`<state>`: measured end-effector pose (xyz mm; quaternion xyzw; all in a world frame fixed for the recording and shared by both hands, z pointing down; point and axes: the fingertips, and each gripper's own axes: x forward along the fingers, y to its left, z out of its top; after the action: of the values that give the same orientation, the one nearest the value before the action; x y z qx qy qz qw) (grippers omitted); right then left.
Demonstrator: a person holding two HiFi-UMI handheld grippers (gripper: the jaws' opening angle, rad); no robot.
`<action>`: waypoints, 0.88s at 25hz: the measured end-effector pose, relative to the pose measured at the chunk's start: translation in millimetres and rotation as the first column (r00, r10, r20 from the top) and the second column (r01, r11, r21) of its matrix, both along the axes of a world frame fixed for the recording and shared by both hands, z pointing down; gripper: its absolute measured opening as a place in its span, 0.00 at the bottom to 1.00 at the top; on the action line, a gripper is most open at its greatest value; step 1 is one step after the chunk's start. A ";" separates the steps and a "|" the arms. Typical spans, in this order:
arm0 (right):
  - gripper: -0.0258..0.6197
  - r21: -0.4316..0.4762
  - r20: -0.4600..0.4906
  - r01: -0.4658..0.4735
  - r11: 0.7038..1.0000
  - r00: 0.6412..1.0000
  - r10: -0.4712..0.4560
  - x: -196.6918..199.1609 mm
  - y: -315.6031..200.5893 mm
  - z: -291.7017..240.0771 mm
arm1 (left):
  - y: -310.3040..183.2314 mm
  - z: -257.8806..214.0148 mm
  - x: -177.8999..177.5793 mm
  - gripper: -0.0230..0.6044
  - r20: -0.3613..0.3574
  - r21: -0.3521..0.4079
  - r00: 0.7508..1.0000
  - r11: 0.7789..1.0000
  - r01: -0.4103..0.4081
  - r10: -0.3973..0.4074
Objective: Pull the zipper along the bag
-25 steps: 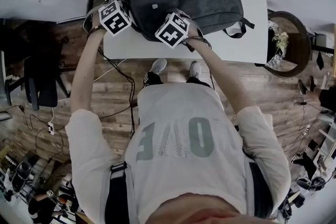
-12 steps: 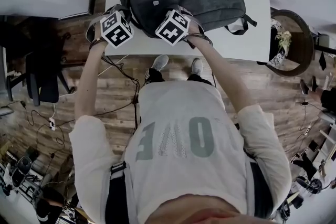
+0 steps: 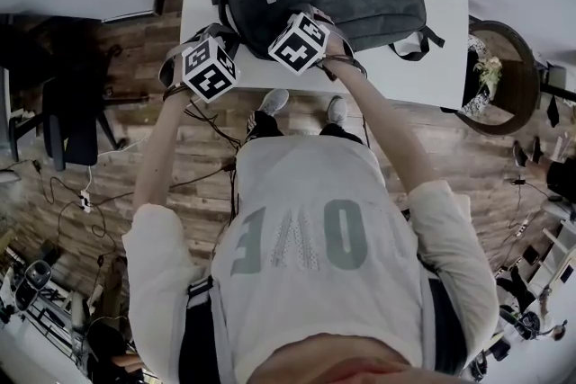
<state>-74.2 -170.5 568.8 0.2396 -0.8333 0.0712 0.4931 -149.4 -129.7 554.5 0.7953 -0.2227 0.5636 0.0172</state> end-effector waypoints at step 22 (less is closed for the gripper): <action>0.38 0.203 0.018 0.064 0.977 0.997 -0.069 15.0 8.2 -36.7 | 56.0 27.6 62.6 0.08 -0.196 -0.092 0.964 0.983 0.162 -0.177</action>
<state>-59.3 -162.3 532.1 0.2596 -0.8498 -0.0273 0.4579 -86.8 -73.7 582.2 0.8255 -0.2655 0.4838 0.1180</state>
